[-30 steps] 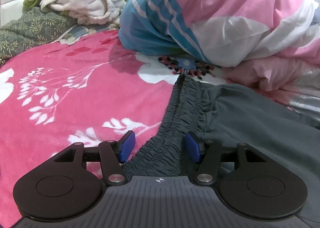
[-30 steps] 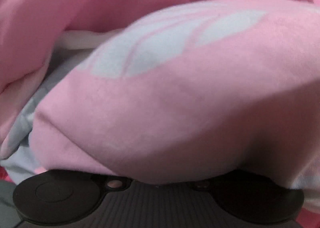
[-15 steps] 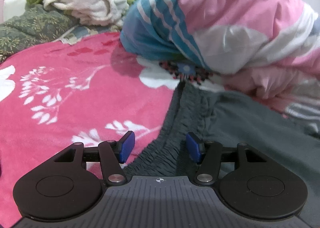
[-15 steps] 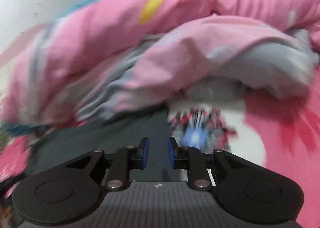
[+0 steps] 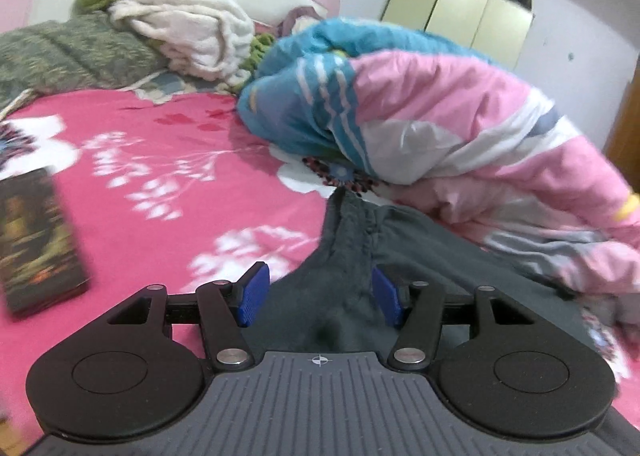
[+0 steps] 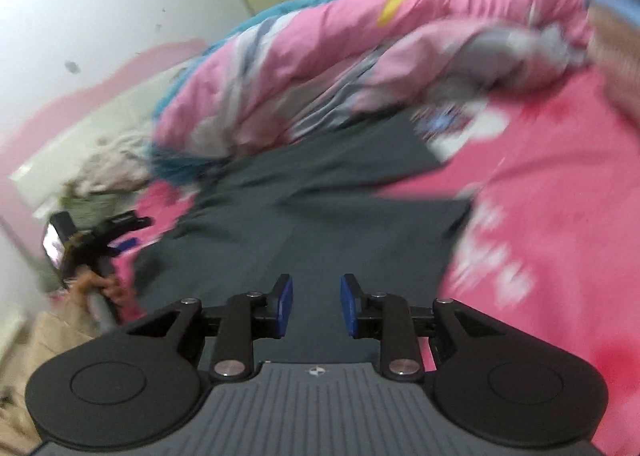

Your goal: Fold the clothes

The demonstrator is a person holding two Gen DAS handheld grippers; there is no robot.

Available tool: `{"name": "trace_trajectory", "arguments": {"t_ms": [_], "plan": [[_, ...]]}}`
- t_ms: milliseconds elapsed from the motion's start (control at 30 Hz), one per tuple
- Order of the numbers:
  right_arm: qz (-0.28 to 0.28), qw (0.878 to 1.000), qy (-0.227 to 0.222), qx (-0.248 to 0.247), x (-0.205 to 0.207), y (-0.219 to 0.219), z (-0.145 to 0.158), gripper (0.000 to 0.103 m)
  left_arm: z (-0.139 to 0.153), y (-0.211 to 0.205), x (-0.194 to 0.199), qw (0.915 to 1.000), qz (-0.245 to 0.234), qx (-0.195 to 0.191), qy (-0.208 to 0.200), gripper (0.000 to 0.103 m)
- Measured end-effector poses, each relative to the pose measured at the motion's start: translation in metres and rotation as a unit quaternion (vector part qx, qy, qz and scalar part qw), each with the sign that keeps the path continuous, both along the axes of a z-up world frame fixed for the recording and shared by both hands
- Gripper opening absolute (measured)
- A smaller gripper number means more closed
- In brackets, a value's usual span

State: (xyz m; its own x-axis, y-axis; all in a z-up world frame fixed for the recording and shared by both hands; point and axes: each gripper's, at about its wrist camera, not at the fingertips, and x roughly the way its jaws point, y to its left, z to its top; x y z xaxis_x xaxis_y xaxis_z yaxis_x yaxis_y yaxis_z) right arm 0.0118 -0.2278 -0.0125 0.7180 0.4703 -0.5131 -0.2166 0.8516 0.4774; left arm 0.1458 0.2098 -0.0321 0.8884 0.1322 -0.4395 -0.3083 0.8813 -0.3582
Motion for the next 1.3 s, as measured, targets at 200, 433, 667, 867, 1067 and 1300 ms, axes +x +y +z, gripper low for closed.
{"name": "trace_trajectory", "arguments": {"t_ms": [200, 433, 667, 867, 1067, 1300], "plan": [[0.066, 0.984, 0.065, 0.152, -0.015, 0.040, -0.048, 0.040, -0.007, 0.020, -0.070, 0.9987, 0.001, -0.050, 0.008, 0.060], [0.035, 0.959, 0.164, 0.230, -0.018, 0.066, -0.116, 0.043, -0.030, 0.018, -0.106, 0.9961, -0.024, -0.082, 0.022, 0.060], [-0.072, 0.938, 0.125, 0.314, -0.035, 0.016, -0.120, 0.043, -0.034, 0.015, -0.110, 0.9932, -0.042, -0.109, 0.009, 0.060], [-0.122, 0.914, 0.120, 0.367, -0.045, -0.001, -0.129, 0.043, -0.042, 0.016, -0.109, 0.9909, -0.044, -0.127, 0.007, 0.060], [-0.147, 0.911, 0.103, 0.372, -0.049, -0.003, -0.134, 0.043, -0.047, 0.017, -0.108, 0.9906, -0.049, -0.128, 0.006, 0.060], [-0.183, 0.912, 0.078, 0.359, -0.048, -0.021, -0.135, 0.034, -0.049, 0.016, -0.094, 0.9908, -0.055, -0.123, 0.008, 0.060]]}}
